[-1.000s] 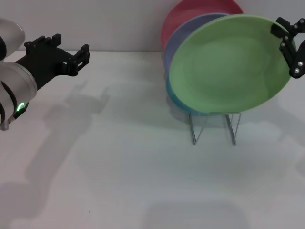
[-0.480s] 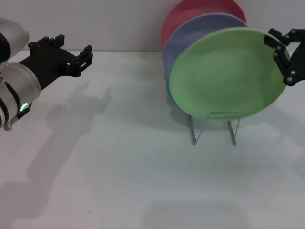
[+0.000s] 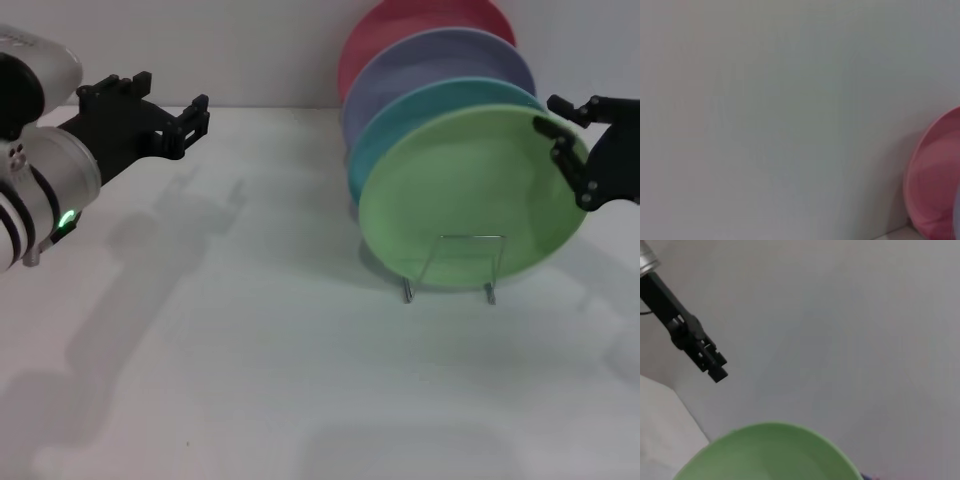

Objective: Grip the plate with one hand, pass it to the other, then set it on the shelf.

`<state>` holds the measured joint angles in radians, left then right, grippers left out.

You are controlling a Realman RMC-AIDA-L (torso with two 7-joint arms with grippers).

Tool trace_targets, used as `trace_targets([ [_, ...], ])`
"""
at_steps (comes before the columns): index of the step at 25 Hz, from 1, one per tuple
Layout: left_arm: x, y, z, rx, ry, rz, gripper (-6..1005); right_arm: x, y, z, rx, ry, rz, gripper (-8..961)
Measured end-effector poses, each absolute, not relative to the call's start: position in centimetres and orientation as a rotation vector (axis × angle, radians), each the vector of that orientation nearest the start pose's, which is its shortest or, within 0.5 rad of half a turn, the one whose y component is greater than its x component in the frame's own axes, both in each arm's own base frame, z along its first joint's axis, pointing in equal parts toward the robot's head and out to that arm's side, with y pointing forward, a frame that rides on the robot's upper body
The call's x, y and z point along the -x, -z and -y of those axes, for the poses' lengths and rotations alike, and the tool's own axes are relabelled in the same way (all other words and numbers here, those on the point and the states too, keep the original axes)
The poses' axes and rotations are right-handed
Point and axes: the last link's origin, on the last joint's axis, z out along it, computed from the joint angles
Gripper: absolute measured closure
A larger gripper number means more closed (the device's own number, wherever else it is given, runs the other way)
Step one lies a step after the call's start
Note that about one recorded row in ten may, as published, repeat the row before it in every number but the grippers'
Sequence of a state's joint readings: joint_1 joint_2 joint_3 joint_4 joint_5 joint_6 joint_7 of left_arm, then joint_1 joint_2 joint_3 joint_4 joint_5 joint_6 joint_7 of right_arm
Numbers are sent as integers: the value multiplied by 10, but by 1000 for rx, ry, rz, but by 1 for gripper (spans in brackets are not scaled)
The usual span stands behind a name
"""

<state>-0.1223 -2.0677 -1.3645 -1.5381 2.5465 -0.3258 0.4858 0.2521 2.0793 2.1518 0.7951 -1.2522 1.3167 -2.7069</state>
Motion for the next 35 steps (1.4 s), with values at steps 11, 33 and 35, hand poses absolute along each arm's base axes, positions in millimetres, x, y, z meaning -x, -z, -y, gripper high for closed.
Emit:
trace_targets([
  [11, 181, -2, -366, 2027, 334, 531, 353, -279, -43, -317, 2085, -595, 305, 578],
  [33, 191, -11, -363, 1958, 331, 460, 337, -279, -60, -286, 1913, -868, 228, 178],
  [35, 195, -15, -360, 1917, 341, 427, 336, -284, -69, -280, 1831, -907, 191, 178],
])
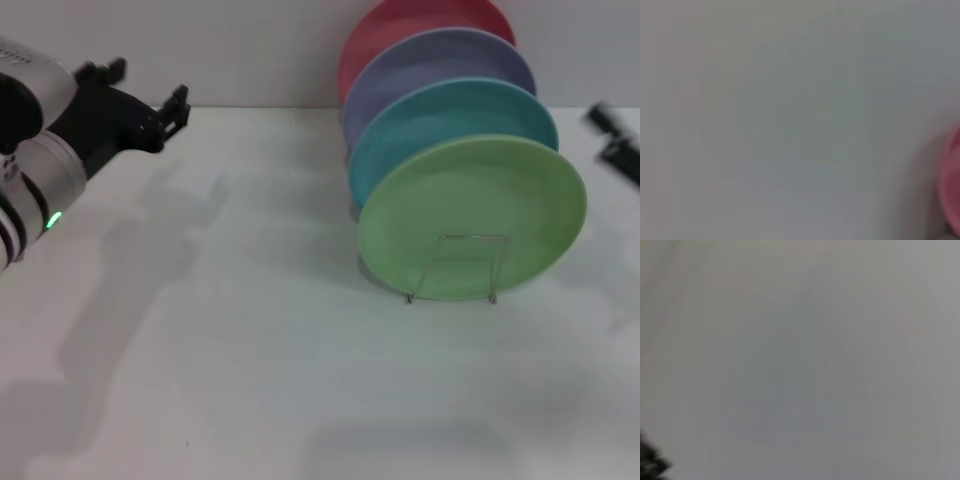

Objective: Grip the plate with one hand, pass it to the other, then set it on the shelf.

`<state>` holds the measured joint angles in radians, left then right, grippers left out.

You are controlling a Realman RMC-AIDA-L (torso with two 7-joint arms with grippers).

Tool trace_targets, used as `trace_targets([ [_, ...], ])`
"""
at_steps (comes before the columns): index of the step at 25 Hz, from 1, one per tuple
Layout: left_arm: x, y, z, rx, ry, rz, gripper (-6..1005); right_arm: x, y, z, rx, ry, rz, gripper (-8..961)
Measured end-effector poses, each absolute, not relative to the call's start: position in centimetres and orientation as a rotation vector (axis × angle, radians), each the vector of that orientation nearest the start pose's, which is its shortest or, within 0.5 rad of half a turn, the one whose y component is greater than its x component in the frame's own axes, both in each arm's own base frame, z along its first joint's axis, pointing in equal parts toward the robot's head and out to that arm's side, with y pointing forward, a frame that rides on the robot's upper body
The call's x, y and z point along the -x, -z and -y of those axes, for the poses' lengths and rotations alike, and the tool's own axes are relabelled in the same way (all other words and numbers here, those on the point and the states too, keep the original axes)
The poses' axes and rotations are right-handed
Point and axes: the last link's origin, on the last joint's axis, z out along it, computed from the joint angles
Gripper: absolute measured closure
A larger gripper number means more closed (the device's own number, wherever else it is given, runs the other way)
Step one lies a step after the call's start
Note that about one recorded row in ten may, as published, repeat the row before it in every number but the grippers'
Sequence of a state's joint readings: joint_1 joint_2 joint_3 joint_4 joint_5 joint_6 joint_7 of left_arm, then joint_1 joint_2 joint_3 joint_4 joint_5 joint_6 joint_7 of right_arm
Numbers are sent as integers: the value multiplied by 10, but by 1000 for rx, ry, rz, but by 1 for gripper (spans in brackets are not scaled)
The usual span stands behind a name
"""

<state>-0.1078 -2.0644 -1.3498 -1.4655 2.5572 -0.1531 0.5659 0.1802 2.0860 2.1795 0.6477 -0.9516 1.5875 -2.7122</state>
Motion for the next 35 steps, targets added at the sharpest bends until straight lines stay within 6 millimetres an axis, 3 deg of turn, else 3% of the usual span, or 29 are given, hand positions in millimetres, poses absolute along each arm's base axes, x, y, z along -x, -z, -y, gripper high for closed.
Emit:
trace_targets([
  [5, 202, -25, -354, 1798, 406, 379, 258, -308, -93, -256, 1573, -981, 49, 178],
  [7, 220, -34, -343, 1612, 488, 308, 208, -323, -100, -246, 1454, -989, -43, 179],
  [8, 220, -34, -343, 1612, 488, 308, 182, -330, -102, -243, 1399, -990, -85, 179],
  [9, 234, -36, -329, 1491, 542, 239, 157, -347, -107, -234, 1269, -982, -173, 179],
  [12, 249, -34, -319, 1415, 566, 185, 157, -362, -108, -228, 1175, -958, -250, 179],
  [15, 276, -32, -308, 1347, 614, 150, 157, -380, -108, -225, 1082, -912, -356, 179],
  [19, 300, -31, -303, 1342, 672, 163, 157, -386, -104, -227, 1081, -869, -390, 179],
  [24, 322, -28, -306, 1384, 639, 233, 157, -378, -89, -235, 1182, -783, -333, 178],
  [35, 338, -28, -303, 1398, 573, 259, 157, -380, -66, -251, 1252, -736, -413, 178],
])
